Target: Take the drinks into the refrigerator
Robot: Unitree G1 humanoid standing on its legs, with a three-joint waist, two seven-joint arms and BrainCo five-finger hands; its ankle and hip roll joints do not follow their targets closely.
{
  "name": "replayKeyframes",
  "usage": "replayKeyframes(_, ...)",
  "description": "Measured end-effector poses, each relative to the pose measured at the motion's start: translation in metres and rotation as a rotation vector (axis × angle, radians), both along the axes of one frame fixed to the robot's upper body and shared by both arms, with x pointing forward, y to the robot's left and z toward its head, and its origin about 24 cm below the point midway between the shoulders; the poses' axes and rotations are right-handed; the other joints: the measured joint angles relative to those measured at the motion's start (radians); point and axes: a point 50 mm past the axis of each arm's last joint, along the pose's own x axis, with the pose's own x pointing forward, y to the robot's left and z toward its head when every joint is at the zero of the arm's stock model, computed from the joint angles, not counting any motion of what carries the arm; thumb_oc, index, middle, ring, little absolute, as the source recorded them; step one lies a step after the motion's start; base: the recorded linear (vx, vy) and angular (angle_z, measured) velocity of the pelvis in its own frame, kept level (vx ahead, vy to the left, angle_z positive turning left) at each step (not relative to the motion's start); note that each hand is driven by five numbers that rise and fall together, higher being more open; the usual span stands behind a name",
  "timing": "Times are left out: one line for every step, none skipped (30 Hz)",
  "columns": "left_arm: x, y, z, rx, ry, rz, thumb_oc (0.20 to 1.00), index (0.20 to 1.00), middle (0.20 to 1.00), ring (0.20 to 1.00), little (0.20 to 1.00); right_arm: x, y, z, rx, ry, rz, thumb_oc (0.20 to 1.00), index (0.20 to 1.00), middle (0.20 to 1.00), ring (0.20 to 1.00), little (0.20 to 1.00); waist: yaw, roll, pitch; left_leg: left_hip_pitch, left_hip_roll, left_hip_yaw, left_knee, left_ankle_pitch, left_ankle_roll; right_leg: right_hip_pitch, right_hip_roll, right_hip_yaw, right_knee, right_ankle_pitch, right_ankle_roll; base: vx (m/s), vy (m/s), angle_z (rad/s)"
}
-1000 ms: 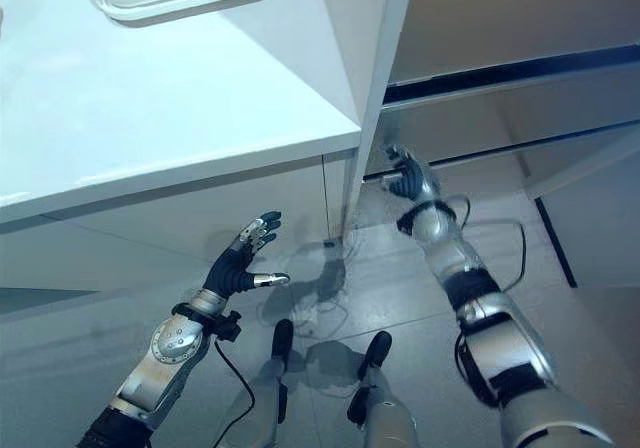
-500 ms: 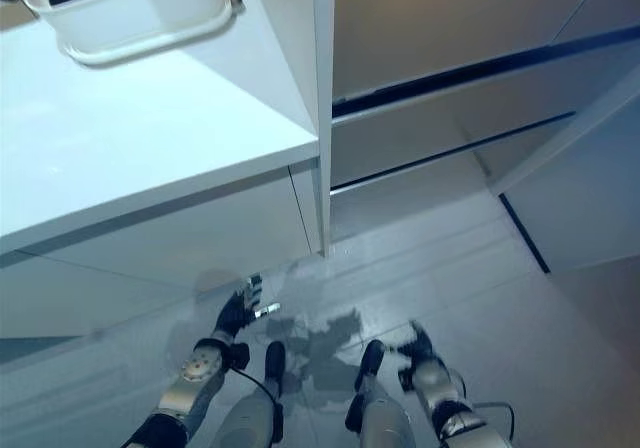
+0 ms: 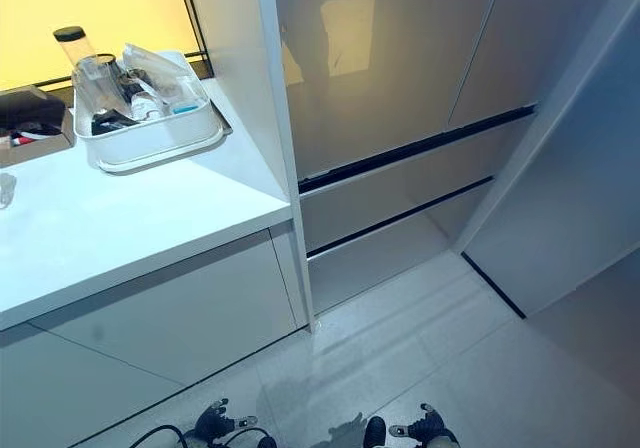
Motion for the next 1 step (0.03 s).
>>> replayKeyframes(-0.0004,0.0007,-0.0001,-0.005,0.000,0.019,1.000,1.000,1.000,1.000,1.000,-0.0003,-0.0005,0.0000,-0.001,0.002,0.000,1.000,1.000,1.000,1.000,1.000,0.001,0.002,-0.002,0.000,0.000,-0.002,0.000,0.000,0.000,0.002,0.000,-0.001,0.000,0.000,0.000,0.05,-0.015,0.04)
